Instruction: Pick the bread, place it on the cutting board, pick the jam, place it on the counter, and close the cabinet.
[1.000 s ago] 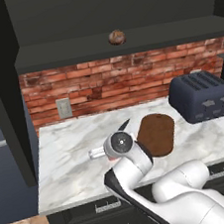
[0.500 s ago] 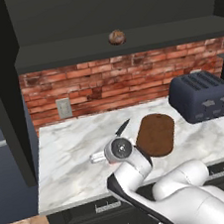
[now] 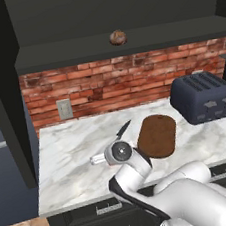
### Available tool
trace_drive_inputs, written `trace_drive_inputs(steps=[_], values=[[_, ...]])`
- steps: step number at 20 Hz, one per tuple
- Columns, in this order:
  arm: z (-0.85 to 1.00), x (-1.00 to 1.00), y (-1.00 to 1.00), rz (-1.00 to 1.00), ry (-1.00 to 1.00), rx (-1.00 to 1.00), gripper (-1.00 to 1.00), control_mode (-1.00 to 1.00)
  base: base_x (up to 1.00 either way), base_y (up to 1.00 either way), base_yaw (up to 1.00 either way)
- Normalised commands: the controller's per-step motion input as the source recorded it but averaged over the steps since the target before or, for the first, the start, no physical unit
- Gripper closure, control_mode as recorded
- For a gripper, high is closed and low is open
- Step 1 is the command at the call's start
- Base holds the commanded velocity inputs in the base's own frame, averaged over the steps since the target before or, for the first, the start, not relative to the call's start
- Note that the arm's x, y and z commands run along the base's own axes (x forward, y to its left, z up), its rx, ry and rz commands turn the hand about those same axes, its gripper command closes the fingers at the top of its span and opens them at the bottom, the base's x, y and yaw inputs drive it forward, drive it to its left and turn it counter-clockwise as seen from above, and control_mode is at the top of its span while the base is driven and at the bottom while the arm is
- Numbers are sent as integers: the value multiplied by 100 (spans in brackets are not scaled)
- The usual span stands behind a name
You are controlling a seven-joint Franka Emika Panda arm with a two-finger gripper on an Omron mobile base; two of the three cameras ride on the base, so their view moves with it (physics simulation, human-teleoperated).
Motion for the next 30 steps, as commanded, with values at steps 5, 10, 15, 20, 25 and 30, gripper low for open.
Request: trace_drive_inputs(steps=[5,10,15,20,25,30], values=[[-8,24,0,0,0,0,100,-100,0,0,0],[-20,13,0,0,0,0,100,-100,0,0,0],[-23,8,0,0,0,0,100,-100,0,0,0],[-19,10,0,0,0,0,100,-100,0,0,0],[-19,8,0,0,0,0,100,-100,0,0,0],[-25,10,0,0,0,0,100,-100,0,0,0]])
